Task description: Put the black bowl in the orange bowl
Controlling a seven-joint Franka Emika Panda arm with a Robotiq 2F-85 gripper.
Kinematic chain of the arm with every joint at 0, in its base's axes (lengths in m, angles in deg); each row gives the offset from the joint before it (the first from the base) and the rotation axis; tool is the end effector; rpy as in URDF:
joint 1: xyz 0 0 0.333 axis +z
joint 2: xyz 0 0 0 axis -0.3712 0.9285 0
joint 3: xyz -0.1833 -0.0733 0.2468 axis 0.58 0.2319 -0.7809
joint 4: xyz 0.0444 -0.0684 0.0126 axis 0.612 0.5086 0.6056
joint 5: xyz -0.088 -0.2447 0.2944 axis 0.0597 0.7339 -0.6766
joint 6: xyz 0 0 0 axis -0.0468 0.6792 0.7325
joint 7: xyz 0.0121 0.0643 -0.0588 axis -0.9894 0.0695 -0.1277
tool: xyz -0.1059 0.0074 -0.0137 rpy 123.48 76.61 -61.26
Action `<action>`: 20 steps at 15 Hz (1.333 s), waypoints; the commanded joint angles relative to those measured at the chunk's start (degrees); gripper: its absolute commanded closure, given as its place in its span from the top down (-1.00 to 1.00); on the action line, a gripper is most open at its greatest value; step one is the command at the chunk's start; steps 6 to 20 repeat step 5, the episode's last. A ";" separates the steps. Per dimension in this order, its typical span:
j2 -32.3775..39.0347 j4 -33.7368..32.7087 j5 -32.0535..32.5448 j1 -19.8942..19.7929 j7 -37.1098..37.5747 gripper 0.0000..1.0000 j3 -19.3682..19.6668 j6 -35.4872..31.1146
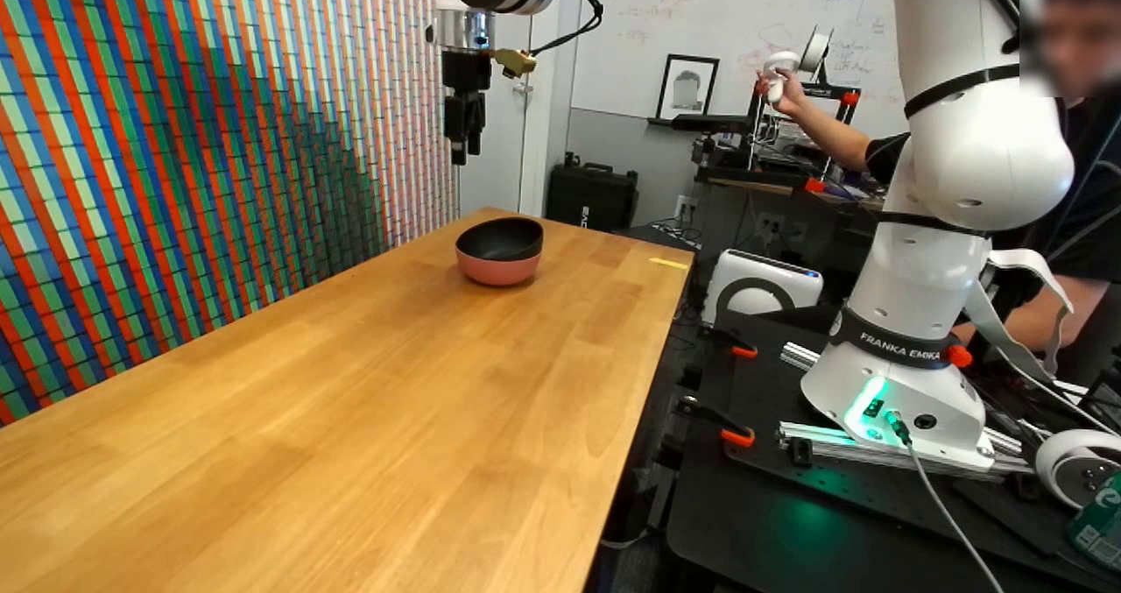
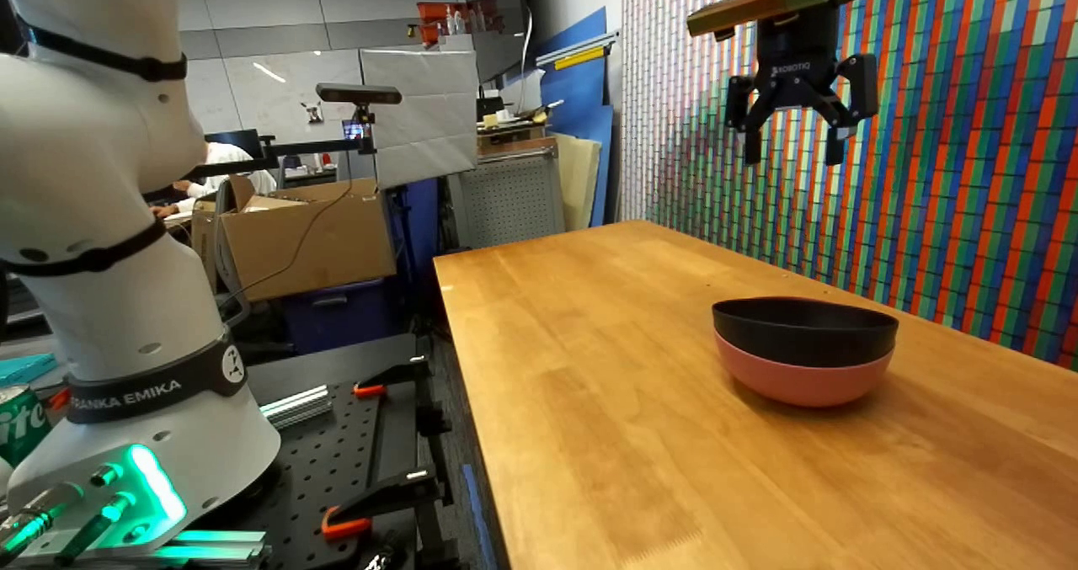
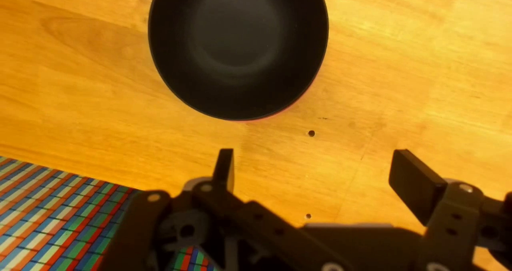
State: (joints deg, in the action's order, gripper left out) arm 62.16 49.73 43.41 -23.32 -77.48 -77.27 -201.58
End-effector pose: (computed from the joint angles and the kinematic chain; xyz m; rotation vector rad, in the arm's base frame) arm 0.6709 -0.0058 0.3882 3.0607 0.5322 -0.0087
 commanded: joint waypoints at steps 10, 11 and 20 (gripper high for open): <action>0.37 -0.42 0.16 -0.20 0.08 1.00 -0.23 0.26; 0.37 -0.42 0.16 -0.20 0.08 1.00 -0.23 0.26; 0.37 -0.42 0.16 -0.20 0.08 1.00 -0.23 0.26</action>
